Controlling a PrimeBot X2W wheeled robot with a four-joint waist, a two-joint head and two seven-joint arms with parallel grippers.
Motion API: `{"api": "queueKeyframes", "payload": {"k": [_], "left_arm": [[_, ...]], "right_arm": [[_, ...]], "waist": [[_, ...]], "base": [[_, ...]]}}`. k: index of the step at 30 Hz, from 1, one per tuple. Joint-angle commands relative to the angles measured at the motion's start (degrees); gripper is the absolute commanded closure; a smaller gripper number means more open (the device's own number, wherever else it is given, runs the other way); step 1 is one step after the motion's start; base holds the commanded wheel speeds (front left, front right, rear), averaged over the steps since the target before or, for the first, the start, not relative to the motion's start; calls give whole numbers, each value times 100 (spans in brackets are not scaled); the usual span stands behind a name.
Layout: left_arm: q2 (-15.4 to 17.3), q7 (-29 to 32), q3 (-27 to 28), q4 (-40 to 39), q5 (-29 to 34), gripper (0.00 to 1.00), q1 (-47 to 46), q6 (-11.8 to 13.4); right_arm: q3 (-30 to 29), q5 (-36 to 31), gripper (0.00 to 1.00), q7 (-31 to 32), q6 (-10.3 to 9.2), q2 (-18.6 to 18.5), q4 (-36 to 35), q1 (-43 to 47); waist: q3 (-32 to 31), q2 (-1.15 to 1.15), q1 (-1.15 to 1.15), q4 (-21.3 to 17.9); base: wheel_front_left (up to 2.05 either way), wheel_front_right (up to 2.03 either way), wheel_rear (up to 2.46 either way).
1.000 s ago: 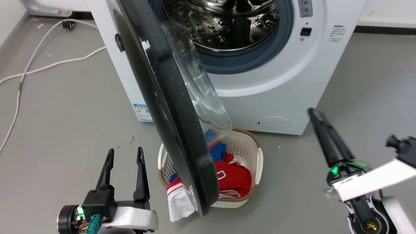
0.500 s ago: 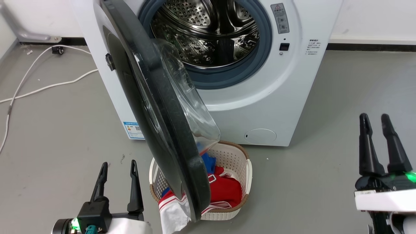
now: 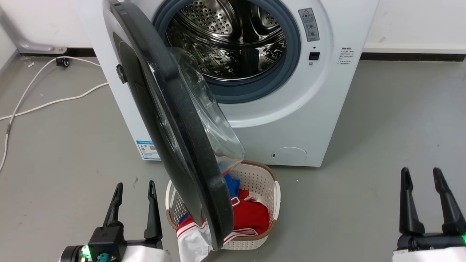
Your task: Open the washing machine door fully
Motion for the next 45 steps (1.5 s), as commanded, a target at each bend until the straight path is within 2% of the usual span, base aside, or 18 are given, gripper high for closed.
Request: {"api": "queueKeyframes", "payload": {"k": [1,11,27,28,29,30,31,39,40,41,45], "left_arm": [[0,-16,-8,-1,26,0,36,3],[0,-16,-2,20,29,0,65,17],[0,-16,9,111,6,0,78,-8],[0,-16,15,137,16,7,82,-6],[0,-16,25,142,48,55,74,12],[0,-16,25,144,50,97,69,20],[-1,-16,22,158,33,100,72,12],[0,-16,177,-118,151,100,-86,20],[0,-16,206,-223,185,100,-119,22],[39,-16,313,-655,315,100,-241,8],[121,-16,357,-1165,454,100,-455,-25]], "right_arm": [[-23,-118,0,-10,13,37,19,103],[140,-647,0,-10,7,97,302,433],[125,-668,0,-10,7,100,591,455],[133,-659,0,-10,7,101,596,450],[142,-656,0,-10,7,101,599,448],[145,-653,0,-10,7,101,601,446],[147,-645,0,-10,7,101,603,446],[141,-614,0,-10,7,101,600,419],[141,-617,0,-10,7,101,602,418],[147,-592,0,-10,7,101,622,417],[178,-589,0,-10,7,101,623,403]], "waist": [[-1,0,0,11],[-12,0,0,30],[33,0,0,69],[32,0,0,71],[30,0,0,73],[28,0,0,75],[26,0,0,76],[13,0,0,123],[11,0,0,131],[4,0,0,159],[-5,0,0,174]], "base": [[0,0,0],[0,0,0],[0,0,0],[0,0,0],[0,0,0],[0,0,0],[0,0,0],[0,0,0],[0,0,0],[0,0,0],[0,0,0]]}}
